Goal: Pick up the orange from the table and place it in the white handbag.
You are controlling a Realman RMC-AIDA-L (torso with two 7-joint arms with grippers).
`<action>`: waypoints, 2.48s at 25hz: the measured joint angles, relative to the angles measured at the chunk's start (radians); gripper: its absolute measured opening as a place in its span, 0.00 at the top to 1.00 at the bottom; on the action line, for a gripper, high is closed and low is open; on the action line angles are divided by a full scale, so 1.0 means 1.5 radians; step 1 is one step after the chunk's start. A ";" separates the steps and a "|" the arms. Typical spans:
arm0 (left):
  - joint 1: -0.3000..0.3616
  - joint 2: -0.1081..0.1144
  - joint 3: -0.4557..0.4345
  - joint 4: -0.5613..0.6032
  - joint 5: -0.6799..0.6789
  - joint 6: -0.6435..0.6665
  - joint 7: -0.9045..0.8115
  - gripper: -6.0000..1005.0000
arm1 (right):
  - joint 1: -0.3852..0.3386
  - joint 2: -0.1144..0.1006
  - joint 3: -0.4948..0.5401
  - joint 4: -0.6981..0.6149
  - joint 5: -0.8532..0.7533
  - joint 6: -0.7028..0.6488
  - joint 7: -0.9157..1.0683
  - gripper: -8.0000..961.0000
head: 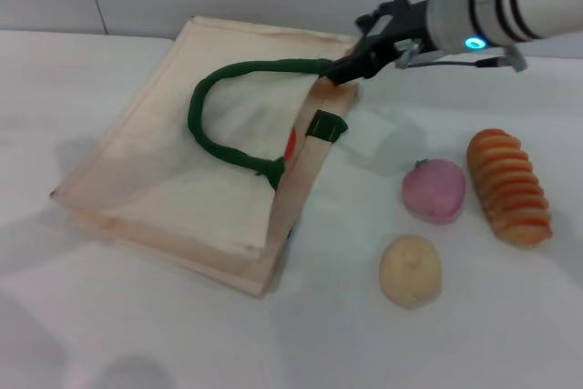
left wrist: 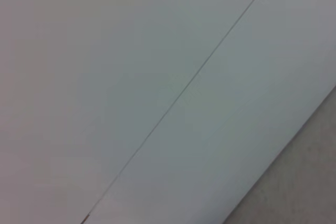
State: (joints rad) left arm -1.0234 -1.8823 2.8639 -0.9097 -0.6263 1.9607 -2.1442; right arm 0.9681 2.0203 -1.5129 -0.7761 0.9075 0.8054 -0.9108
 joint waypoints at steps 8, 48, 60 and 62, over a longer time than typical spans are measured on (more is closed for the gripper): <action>0.015 -0.003 0.000 0.000 -0.013 -0.010 0.014 0.35 | -0.043 0.000 0.100 -0.028 -0.046 0.002 0.004 0.07; 0.156 -0.098 -0.006 0.227 -0.225 -0.351 0.546 0.34 | -0.285 0.005 0.298 0.140 0.872 0.080 -0.862 0.07; 0.210 -0.104 -0.008 0.429 -0.409 -0.453 0.891 0.34 | -0.279 0.007 0.306 0.329 1.120 0.207 -1.152 0.08; 0.217 -0.104 -0.008 0.470 -0.445 -0.471 0.966 0.34 | -0.274 0.008 0.306 0.354 1.141 0.209 -1.167 0.08</action>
State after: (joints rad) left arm -0.6976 -2.0384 2.8516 -0.2054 -1.2940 1.2546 -0.6957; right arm 0.5579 2.0316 -1.0536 -0.2457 2.6184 1.1188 -2.6612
